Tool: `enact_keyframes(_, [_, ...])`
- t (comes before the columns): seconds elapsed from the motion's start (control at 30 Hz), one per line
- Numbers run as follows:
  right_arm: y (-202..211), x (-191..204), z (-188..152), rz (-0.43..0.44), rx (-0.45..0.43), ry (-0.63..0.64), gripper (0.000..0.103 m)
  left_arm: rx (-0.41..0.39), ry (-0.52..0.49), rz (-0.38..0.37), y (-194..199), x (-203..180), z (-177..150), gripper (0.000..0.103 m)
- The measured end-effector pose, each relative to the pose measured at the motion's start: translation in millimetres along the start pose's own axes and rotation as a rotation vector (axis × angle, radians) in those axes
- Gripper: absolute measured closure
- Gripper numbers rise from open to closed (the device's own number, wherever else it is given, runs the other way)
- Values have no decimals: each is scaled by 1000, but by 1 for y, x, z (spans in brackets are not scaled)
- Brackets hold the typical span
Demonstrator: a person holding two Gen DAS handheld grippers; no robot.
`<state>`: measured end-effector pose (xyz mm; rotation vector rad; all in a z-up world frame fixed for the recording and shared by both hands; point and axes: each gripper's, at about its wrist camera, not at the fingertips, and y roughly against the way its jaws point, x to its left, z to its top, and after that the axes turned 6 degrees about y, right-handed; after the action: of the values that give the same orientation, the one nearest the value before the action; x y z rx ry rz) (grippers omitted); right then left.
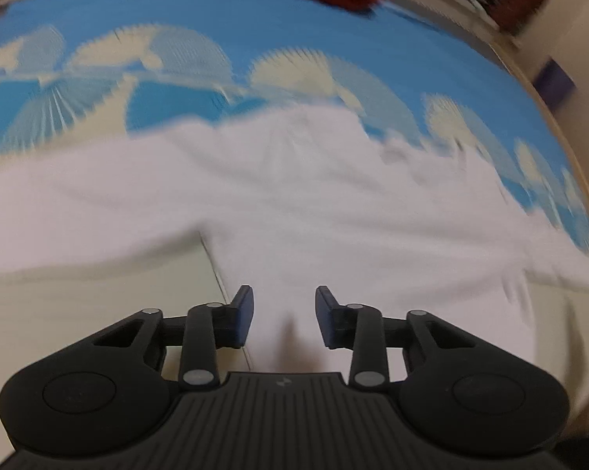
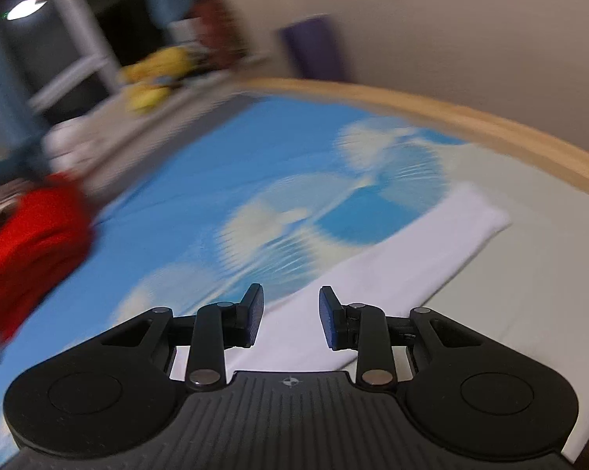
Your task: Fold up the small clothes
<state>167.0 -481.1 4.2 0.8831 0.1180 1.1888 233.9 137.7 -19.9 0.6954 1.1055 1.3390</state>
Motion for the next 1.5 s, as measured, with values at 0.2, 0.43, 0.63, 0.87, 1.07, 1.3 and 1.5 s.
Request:
enact_keyframes(0.2, [57,19,-65,125,115,29,71,62,-63,20,32,-19,-81,66])
enact_keyframes(0.43, [55,36,-143,123,323,108,70,78,240,30,-6,8,-141,54])
enact_keyframes(0.63, [56,39,-157,147,349,189,70,1,71,57,5,-7,-155,97])
enact_keyframes(0.87, [28,18,-185,105,422,193,70,-5,179,325,31,54,-151,93])
enact_keyframes(1.07, [7,35,-209,135,525,222,70,-92,-20,166,71,6,-149,69])
enact_keyframes(1.3, [-2,86,-236,256,600,318,70,-59,-247,-132,36,-69,-198,68])
enact_keyframes(1.5, [-9,109,-239,271,618,301,103,-35,-414,-91,11,-107,-222,68])
